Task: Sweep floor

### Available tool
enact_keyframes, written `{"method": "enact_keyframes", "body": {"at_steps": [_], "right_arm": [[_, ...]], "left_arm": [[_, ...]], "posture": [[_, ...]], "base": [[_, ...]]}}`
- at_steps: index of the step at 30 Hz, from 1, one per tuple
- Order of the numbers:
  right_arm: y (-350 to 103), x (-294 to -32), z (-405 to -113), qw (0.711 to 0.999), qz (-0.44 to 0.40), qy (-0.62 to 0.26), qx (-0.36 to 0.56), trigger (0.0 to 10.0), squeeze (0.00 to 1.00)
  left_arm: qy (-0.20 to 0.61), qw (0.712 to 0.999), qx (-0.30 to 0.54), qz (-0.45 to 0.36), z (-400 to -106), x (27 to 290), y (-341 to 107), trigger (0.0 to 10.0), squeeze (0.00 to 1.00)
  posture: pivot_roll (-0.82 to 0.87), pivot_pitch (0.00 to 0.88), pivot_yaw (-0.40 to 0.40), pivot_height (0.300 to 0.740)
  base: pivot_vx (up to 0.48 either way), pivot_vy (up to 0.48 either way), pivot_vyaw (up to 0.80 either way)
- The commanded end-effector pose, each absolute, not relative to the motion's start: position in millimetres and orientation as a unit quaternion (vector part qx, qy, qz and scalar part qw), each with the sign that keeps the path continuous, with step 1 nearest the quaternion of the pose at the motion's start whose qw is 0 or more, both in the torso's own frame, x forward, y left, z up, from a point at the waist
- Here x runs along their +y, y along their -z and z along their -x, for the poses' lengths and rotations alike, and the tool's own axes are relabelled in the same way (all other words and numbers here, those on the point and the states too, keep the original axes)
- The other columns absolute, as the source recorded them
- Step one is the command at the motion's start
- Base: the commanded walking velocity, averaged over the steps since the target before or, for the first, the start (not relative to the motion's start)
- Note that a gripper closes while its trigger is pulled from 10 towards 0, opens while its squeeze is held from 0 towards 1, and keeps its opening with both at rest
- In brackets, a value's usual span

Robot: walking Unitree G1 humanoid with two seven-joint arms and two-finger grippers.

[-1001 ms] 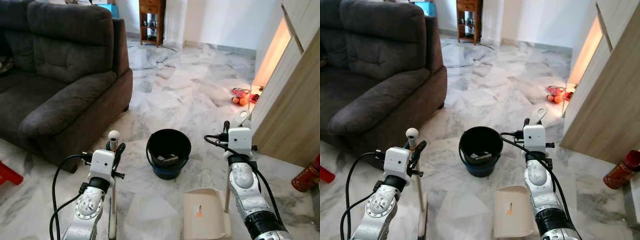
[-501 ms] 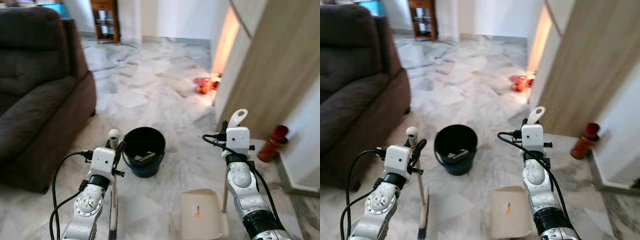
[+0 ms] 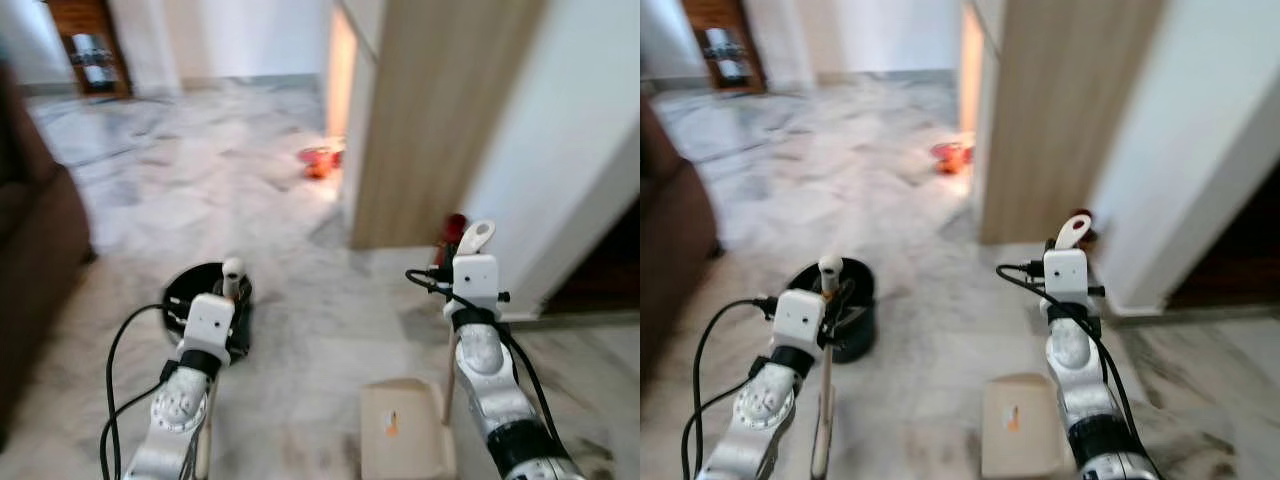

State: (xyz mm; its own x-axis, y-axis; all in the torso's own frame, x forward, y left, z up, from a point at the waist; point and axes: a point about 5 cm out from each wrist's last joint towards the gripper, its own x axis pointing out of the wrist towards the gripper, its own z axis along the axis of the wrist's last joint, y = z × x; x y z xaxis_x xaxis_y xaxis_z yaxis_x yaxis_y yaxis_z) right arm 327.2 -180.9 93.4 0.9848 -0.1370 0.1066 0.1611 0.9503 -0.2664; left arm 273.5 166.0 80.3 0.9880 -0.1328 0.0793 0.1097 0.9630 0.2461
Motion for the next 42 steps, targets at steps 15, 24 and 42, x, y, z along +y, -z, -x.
{"method": "enact_keyframes", "body": {"at_steps": [15, 24, 42], "right_arm": [[-99.2, -182.2, -330.8, 0.986, 0.136, 0.082, -0.05, 10.0, 0.0], [-98.2, -181.9, -330.5, 0.986, 0.135, 0.083, -0.048, 10.0, 0.0], [-93.8, -179.9, -328.2, 0.987, 0.124, 0.088, -0.043, 10.0, 0.0]], "left_arm": [[0.069, 0.986, -0.076, -0.13, -279.2, 161.7, -92.9, 10.0, 0.0], [0.069, 0.985, -0.076, -0.136, -279.4, 162.0, -92.7, 10.0, 0.0], [0.076, 0.984, -0.076, -0.139, -280.0, 162.8, -93.2, 10.0, 0.0]], "posture": [[0.09, 0.0, -0.014, 0.74], [0.1, 0.0, -0.01, 0.74], [0.09, 0.0, 0.007, 0.74]], "base": [[0.0, 0.0, -0.8], [0.0, -0.171, -0.8], [0.0, -0.139, -0.8]]}}
